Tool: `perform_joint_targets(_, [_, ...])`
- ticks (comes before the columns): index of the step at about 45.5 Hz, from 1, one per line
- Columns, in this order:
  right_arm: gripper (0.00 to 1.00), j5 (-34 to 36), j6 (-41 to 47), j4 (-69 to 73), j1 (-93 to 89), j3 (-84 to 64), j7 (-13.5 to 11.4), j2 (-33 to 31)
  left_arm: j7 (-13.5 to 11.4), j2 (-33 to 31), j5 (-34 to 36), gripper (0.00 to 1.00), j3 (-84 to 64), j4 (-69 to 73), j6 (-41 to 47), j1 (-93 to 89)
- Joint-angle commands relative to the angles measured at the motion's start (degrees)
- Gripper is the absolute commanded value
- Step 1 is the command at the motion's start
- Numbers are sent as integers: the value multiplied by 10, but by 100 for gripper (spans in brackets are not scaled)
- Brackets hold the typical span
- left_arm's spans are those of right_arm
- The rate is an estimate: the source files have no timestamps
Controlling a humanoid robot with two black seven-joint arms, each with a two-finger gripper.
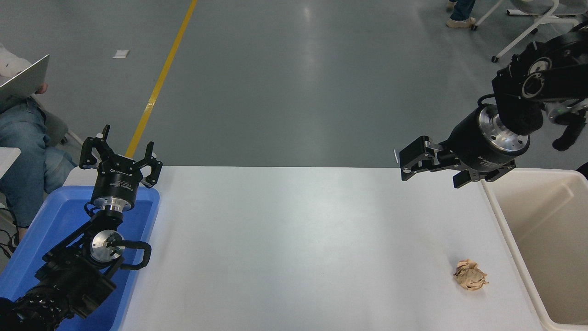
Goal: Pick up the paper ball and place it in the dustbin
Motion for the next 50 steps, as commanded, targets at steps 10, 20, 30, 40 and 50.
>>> perform_joint_targets(10, [100,2,0,-1,1,1,0,19,0,0,0,99,0,0,0,0])
perform_joint_targets(20, [100,2,0,-2,-2,1,1,29,0,0,0,99,1,0,0,0])
perform_joint_targets(30, [100,3,0,-8,-3,3,1,47,0,0,0,99,0,-1,0,0])
perform_joint_targets(40, [100,2,0,-12,-3,-1,1,46,0,0,0,99,0,0,0,0])
perform_joint_targets(50, [100,2,0,-19,-10,-1,1,47,0,0,0,99,0,-1,0,0])
